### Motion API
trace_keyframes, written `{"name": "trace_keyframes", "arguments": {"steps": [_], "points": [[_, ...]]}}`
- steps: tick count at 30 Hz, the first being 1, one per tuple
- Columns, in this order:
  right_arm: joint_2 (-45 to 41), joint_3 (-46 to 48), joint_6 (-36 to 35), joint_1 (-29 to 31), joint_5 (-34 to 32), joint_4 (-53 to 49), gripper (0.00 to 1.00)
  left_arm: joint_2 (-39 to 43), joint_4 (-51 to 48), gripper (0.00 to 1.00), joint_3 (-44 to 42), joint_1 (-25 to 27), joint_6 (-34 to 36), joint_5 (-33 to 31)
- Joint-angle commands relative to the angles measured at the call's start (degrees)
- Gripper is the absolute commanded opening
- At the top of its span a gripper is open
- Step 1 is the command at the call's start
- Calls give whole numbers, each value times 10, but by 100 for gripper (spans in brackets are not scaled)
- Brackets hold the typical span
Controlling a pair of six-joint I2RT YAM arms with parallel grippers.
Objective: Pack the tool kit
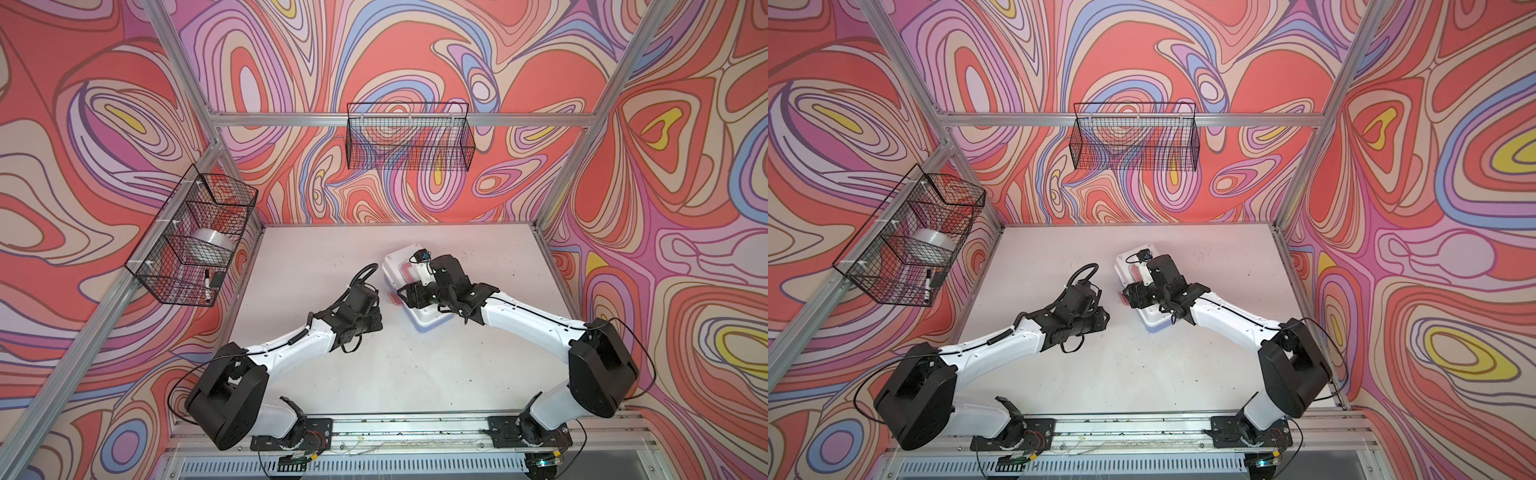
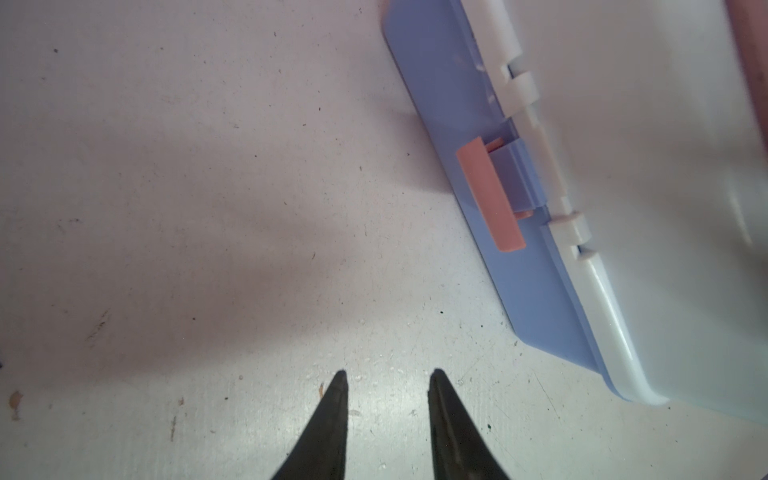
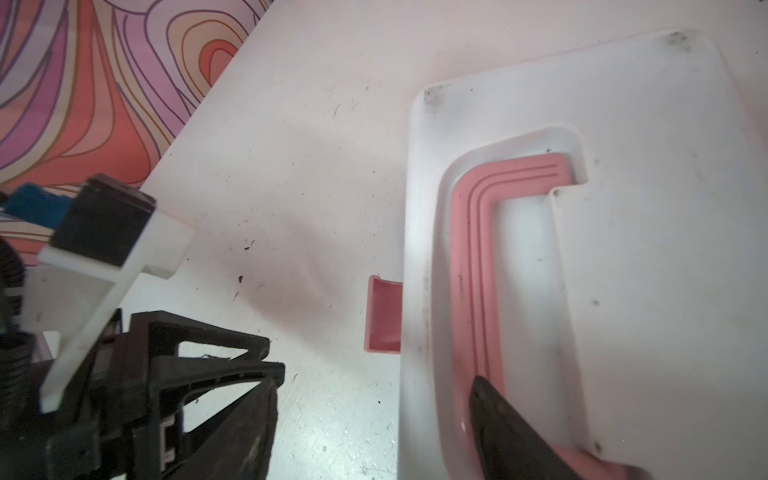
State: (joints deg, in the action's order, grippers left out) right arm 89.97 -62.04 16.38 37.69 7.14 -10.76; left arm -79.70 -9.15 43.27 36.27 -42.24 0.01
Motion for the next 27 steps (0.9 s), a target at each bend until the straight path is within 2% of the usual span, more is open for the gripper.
{"name": "trace_keyframes", "arguments": {"steps": [1,13,20,27], "points": [[10,-14,1,0,-49,-15,77,-4,7,34,-7,-5,-5,2],[44,-31,-9,0,-14,-8,78,-13,17,33,-4,-5,5,12],[71,-31,-44,0,-7,-30,82,-16,20,33,-8,-5,6,20],[38,33,-57,0,50,-22,77,-12,20,33,-8,-5,14,26]]}}
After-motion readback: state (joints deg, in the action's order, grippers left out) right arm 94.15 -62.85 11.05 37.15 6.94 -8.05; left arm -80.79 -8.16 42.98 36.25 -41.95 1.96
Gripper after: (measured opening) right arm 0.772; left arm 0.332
